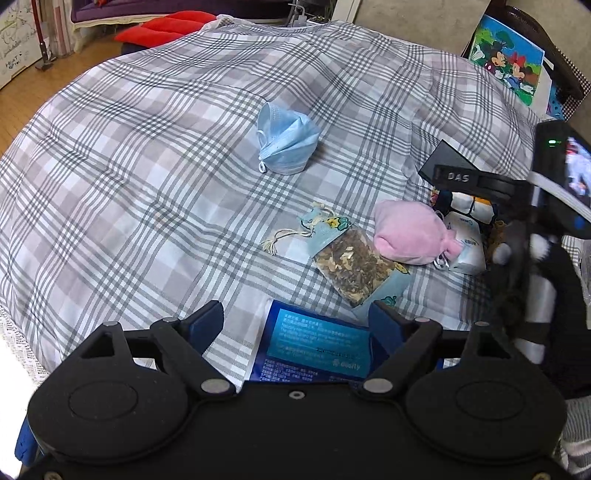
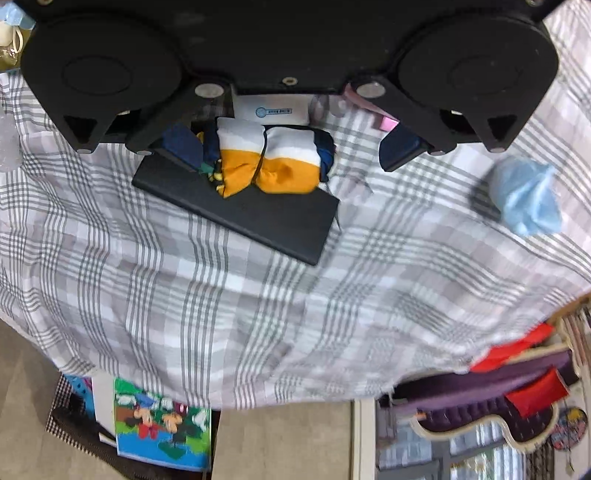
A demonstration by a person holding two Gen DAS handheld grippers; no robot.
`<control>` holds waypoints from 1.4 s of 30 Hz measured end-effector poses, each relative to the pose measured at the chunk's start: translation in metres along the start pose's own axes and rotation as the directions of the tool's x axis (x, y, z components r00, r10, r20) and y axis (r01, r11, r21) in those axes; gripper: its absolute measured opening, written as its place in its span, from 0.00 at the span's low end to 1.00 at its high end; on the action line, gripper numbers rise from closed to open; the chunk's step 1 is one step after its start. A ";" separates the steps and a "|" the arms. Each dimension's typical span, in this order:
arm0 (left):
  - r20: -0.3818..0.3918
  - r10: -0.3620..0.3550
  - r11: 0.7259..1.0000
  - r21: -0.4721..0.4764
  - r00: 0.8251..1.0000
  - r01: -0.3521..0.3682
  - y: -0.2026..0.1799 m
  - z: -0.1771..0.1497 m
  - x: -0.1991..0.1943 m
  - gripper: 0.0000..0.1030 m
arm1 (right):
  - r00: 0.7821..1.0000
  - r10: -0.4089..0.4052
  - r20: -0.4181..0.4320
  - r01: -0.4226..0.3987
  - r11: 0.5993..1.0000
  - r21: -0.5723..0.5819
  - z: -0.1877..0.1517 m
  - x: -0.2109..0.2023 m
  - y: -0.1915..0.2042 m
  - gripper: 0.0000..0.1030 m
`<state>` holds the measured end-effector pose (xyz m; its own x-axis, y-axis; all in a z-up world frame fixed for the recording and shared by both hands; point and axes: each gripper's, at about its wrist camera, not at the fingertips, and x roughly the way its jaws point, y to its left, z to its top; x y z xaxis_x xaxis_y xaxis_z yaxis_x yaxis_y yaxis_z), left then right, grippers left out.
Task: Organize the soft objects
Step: 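Grasp the orange-and-white sock bundle with the right gripper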
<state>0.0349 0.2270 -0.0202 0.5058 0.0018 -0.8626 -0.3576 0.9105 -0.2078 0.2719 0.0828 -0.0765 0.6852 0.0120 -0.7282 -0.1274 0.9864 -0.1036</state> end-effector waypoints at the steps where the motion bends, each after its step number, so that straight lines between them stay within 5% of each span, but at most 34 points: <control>1: -0.001 0.002 1.000 -0.003 1.000 -0.002 0.000 0.000 0.001 0.79 | 1.000 -0.008 -0.008 0.008 1.000 0.000 0.000 0.006 0.001 0.99; 6: -0.003 0.009 1.000 -0.014 1.000 -0.009 0.001 0.001 0.002 0.79 | 0.999 -0.047 -0.020 0.047 0.999 -0.018 0.001 0.023 0.004 0.96; 10: -0.008 0.015 1.000 -0.016 1.000 -0.015 0.000 0.001 0.005 0.79 | 0.997 -0.068 -0.036 0.065 0.996 -0.055 0.000 0.027 0.004 0.73; 14: -0.010 0.013 1.000 0.000 1.000 -0.013 -0.005 0.001 0.007 0.79 | 0.999 -0.040 -0.023 0.039 0.998 -0.043 -0.001 0.015 -0.005 0.63; 19: -0.004 0.014 1.000 0.014 1.000 -0.014 -0.010 0.001 0.009 0.79 | 0.997 0.060 0.051 -0.063 0.995 0.077 -0.012 -0.033 -0.032 0.62; 25: 0.001 0.009 1.000 0.018 1.000 -0.009 -0.014 0.001 0.011 0.79 | 0.970 0.150 0.190 -0.176 0.977 0.123 -0.058 -0.110 -0.061 0.62; 34: 0.003 -0.001 0.999 0.047 1.000 0.001 -0.031 -0.004 0.018 0.79 | 0.917 0.038 0.397 -0.076 0.994 0.079 -0.171 -0.179 -0.070 0.63; 38: 0.008 -0.002 0.997 0.080 1.000 0.002 -0.045 -0.005 0.020 0.79 | 0.914 0.008 0.405 -0.031 0.998 0.051 -0.199 -0.179 -0.077 0.63; 42: 0.002 -0.006 0.993 0.115 1.000 0.005 -0.067 -0.003 0.023 0.79 | 0.911 0.051 0.409 -0.082 0.995 0.059 -0.205 -0.185 -0.088 0.62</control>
<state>0.0679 0.1651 -0.0273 0.5095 -0.0023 -0.8604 -0.2623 0.9520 -0.1579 0.0095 -0.0403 -0.0714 0.9110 0.1281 -0.3919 -0.1405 0.9901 -0.0030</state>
